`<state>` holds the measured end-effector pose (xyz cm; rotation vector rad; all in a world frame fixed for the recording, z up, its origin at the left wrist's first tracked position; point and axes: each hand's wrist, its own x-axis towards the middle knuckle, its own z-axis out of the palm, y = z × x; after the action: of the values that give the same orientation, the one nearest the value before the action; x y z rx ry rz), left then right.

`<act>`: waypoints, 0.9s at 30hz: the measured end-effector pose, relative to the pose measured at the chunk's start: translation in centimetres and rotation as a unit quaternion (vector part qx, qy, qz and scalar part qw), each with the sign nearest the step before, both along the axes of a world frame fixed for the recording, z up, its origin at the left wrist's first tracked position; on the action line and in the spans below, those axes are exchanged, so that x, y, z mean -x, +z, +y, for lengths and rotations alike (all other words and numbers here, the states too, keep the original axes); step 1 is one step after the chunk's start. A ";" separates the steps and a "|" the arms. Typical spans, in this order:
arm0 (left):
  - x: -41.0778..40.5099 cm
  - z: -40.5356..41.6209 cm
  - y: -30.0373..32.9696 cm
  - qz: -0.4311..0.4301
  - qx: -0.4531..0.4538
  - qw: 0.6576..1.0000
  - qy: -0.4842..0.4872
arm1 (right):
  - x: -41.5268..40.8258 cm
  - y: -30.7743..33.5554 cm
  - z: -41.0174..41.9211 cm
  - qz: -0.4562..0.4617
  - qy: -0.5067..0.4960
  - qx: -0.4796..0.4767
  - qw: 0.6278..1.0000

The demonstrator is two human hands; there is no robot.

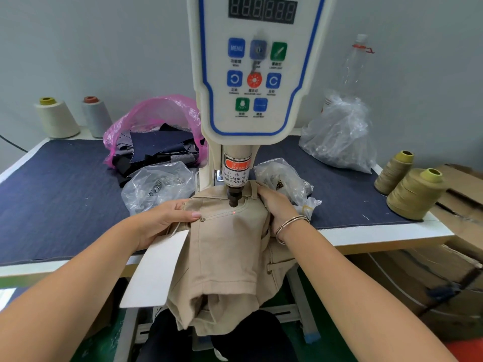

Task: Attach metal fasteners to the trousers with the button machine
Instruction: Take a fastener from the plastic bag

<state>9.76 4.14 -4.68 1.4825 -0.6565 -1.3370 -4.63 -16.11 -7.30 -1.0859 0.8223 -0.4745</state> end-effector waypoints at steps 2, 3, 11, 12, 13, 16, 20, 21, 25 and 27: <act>0.1 0.0 0.1 0.003 0.001 1.000 0.000 | 0.1 0.0 0.0 0.006 0.004 -0.001 1.000; 0.1 0.1 0.1 0.002 0.001 1.000 0.001 | 0.1 0.0 0.0 0.011 0.005 -0.001 1.000; 0.2 0.2 0.4 -0.009 0.001 1.000 -0.009 | 0.2 0.2 0.1 0.009 0.006 0.006 1.000; 0.2 0.2 0.3 -0.004 0.002 1.000 -0.009 | 0.2 0.2 0.1 0.009 0.004 0.005 1.000; 0.2 0.2 0.3 -0.003 0.003 1.000 -0.008 | 0.3 0.2 0.1 0.009 0.002 0.004 1.000; 0.2 0.2 0.2 -0.026 0.012 1.000 -0.011 | 0.2 0.3 0.1 0.010 0.002 -0.002 1.000; 0.2 0.1 0.2 -0.031 0.020 0.999 -0.015 | 0.2 0.3 0.3 0.009 0.002 0.005 1.000; 0.2 0.1 0.2 -0.039 0.020 0.999 -0.017 | 0.3 0.4 0.4 0.011 0.003 0.007 1.000; 0.3 0.2 0.3 -0.065 0.010 0.998 -0.025 | 0.6 0.7 0.6 0.011 0.006 0.012 1.000; 0.3 0.2 0.4 -0.091 -0.008 0.995 -0.025 | 0.9 1.2 0.9 0.010 0.020 0.004 1.000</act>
<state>9.48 4.36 -4.24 1.6242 -0.8059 -1.2571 -5.54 -15.23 -6.08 -1.1141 0.8151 -0.4355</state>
